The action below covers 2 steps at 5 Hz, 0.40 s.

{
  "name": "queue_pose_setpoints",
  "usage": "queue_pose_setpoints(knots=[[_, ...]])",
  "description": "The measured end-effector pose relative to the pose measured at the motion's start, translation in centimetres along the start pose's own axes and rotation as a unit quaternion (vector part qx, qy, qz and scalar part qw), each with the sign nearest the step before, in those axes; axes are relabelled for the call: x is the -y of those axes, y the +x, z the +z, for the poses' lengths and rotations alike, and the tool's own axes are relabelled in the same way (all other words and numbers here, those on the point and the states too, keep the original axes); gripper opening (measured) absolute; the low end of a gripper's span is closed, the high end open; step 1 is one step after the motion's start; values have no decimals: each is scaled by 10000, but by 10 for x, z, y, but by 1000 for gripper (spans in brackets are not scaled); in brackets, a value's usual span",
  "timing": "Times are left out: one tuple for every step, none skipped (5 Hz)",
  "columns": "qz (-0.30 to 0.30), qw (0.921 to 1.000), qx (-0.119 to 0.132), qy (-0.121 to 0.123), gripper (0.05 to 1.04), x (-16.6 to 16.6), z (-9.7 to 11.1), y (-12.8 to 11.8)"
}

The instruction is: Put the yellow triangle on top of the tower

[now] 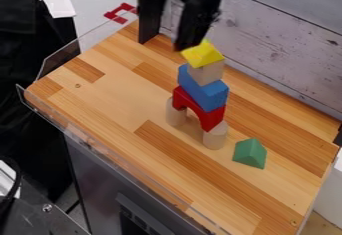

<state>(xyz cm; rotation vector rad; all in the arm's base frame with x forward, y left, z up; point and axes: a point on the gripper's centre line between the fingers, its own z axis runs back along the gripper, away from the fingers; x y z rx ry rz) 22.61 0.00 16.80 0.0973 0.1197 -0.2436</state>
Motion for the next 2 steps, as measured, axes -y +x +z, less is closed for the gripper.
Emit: queue_pose_setpoints(knots=[[-2,9998,-200,-50,998,2,-7,-23],[44,9994,-316,-140,998,4,-18,-36]])
